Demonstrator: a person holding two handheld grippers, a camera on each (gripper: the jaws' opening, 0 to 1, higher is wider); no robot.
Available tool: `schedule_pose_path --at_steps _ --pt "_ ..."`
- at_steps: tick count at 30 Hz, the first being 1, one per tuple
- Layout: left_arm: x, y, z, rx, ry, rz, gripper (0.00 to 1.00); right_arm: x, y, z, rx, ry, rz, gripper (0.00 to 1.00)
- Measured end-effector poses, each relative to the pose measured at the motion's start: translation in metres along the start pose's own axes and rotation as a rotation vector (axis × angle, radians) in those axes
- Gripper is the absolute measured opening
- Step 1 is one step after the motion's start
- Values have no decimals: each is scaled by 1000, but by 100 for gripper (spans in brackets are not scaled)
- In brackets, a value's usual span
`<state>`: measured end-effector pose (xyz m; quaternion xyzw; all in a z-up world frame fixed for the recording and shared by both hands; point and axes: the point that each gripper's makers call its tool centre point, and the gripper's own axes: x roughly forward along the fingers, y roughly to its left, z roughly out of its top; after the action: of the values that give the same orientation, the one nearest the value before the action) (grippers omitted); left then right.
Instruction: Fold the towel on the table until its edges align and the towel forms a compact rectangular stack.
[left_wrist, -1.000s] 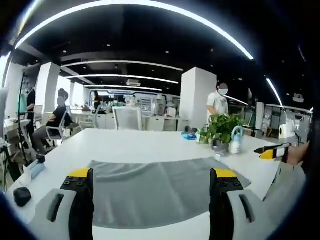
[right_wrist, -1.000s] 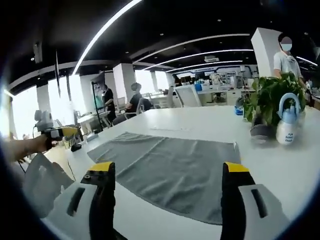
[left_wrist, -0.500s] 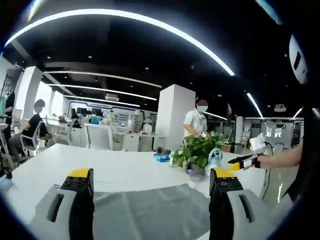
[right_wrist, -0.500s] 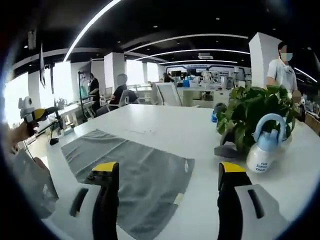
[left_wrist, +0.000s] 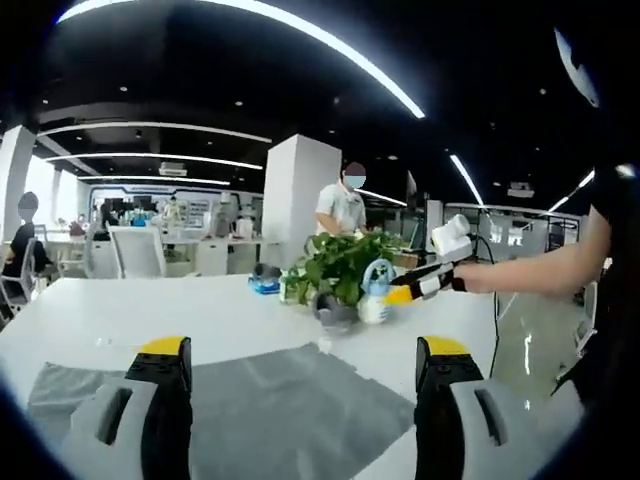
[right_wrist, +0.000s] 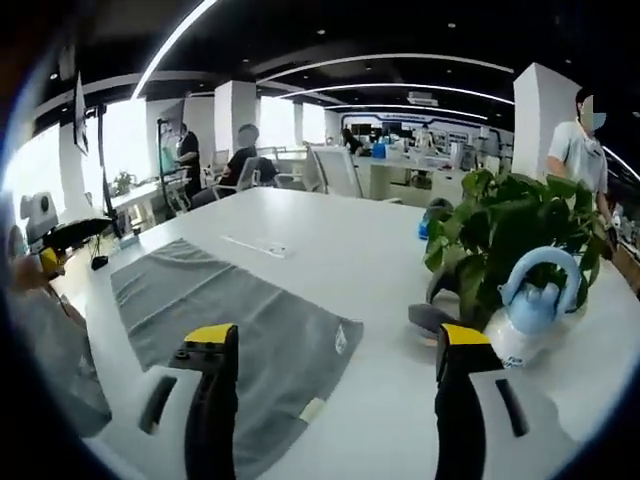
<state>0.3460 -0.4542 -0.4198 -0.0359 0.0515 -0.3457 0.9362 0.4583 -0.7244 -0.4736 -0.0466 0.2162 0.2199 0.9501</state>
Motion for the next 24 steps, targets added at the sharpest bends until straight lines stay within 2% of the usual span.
schedule_pose_path --at_steps 1,4,6,8,12,16,18,22,24 --pt "3 -3 0 0 4 -3 95 3 3 1 11 2 12 81" --pt "15 -21 0 10 5 -48 95 17 -8 1 53 9 6 85" --pt "25 -37 -4 25 23 -97 95 25 -13 3 84 17 12 84" --pt "31 -46 -8 38 29 -116 94 32 -20 5 113 17 12 82" --pt "47 -66 -27 66 75 -175 93 46 -30 12 154 20 6 79" --pt "58 -85 -47 102 119 -240 89 67 -44 9 138 77 9 79" --pt "65 -93 -63 114 171 -269 88 77 -54 5 129 112 -3 78" --pt "73 -103 -75 131 199 -304 88 96 -67 0 130 150 -12 77" --pt "77 -107 -80 148 210 -322 88 105 -69 -4 163 168 -14 77"
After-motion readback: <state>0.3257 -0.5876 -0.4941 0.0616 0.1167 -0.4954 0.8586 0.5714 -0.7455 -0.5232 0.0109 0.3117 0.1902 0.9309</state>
